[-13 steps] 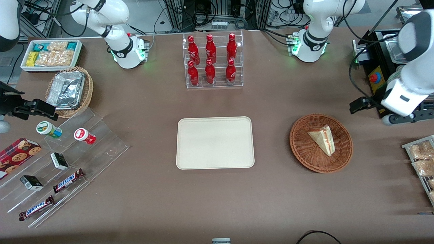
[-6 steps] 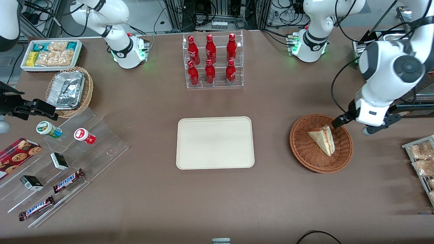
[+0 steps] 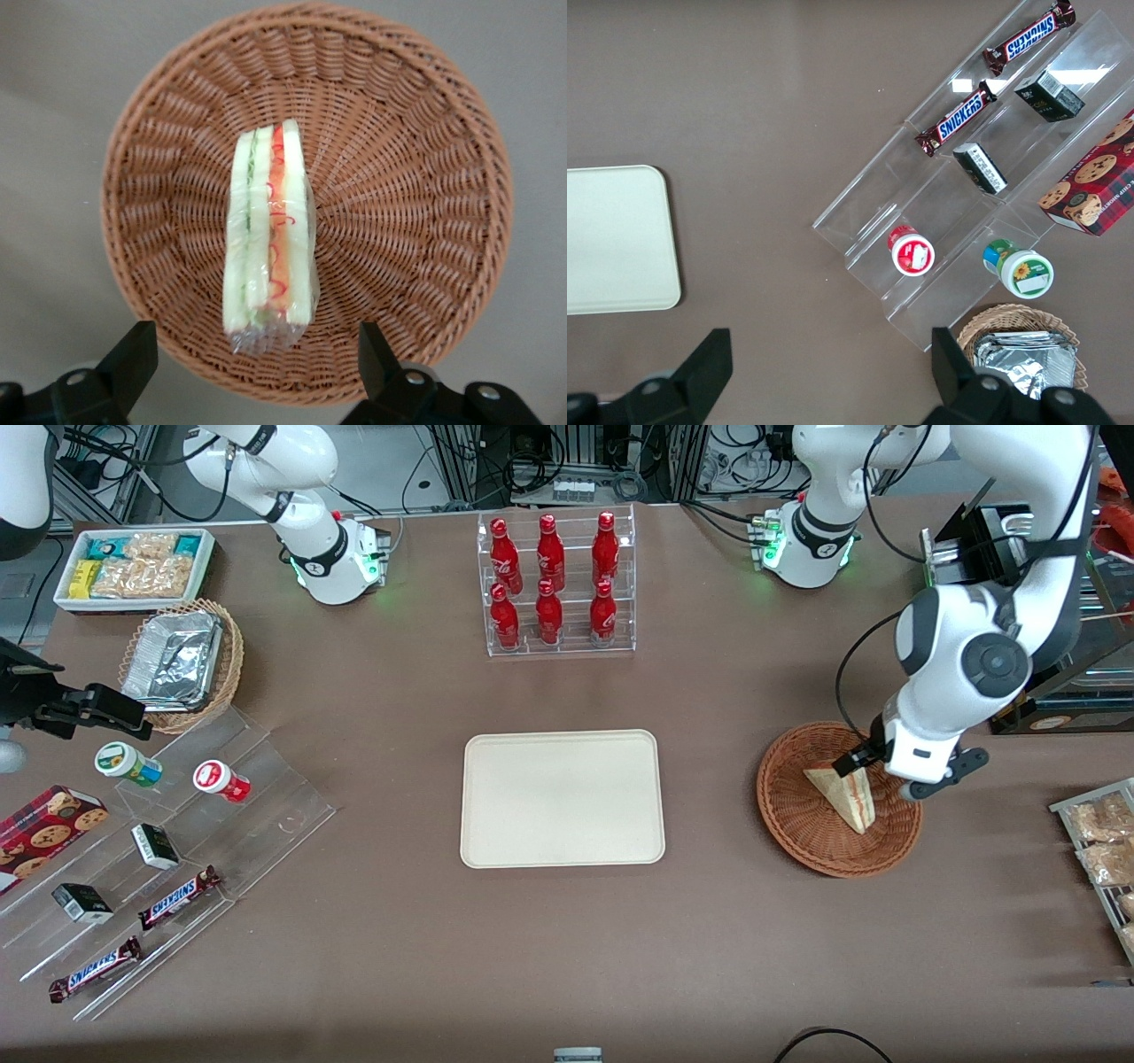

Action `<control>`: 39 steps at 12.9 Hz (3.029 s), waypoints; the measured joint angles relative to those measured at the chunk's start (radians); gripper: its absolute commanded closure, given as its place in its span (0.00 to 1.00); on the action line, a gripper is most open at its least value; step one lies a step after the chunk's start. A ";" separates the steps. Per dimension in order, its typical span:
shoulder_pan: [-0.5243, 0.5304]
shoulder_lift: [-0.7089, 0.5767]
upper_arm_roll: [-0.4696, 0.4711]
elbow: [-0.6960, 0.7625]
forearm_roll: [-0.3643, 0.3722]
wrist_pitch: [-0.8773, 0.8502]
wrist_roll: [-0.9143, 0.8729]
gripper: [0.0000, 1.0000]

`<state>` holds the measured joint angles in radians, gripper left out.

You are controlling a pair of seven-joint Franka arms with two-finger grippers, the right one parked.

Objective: Place sandwich from basket to tray
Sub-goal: 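Lower the left gripper and close it on the sandwich's crust edge, then lift the sandwich and carry it with the left gripper toward the tray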

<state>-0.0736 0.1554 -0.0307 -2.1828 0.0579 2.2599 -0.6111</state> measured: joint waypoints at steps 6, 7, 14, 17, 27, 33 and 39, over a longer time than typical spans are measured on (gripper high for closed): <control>0.000 0.081 0.001 0.001 0.002 0.041 0.000 0.04; 0.000 0.088 0.002 0.001 0.003 0.048 0.000 0.11; 0.005 0.129 0.008 0.004 0.004 0.081 -0.002 1.00; 0.007 0.129 0.011 0.033 0.004 0.064 -0.003 1.00; -0.217 0.106 -0.012 0.391 0.052 -0.354 0.035 1.00; -0.423 0.197 -0.021 0.479 0.050 -0.352 0.046 1.00; -0.557 0.385 -0.021 0.649 0.017 -0.350 0.028 1.00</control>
<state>-0.6310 0.5405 -0.0520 -1.5337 0.0747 1.9102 -0.5827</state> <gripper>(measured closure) 0.846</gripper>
